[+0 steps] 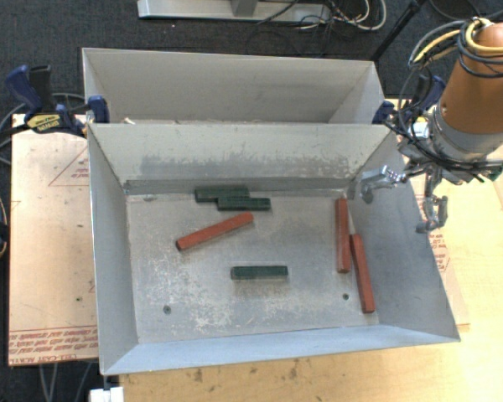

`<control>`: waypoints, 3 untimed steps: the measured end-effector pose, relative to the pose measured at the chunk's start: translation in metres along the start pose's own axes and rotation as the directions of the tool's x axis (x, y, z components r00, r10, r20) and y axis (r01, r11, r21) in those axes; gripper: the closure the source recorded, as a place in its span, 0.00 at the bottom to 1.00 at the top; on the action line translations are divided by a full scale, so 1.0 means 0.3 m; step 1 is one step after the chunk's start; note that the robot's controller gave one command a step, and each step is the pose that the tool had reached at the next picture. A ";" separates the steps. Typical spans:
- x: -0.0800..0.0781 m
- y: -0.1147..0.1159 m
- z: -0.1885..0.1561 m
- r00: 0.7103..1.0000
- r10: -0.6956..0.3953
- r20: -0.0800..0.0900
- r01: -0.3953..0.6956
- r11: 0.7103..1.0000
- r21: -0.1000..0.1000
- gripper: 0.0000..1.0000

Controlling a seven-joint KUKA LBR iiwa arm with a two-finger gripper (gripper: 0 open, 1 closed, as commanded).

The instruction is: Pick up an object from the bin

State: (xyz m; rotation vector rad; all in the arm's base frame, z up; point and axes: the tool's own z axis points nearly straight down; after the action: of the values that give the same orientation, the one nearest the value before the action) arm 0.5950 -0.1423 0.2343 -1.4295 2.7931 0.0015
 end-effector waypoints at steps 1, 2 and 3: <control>-0.273 -0.035 0.328 1.000 0.023 0.001 -0.023 1.000 -0.006 0.00; -0.208 -0.094 0.546 0.944 -0.331 0.007 0.331 0.944 -0.003 0.00; -0.198 -0.100 0.546 0.943 -0.332 0.001 0.332 0.943 0.000 1.00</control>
Offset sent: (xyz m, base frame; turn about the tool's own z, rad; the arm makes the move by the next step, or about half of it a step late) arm 0.0559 0.0546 -0.0927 0.0276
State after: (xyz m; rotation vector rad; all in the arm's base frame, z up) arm 0.6546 -0.1112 0.0707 -1.8780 2.5118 0.0014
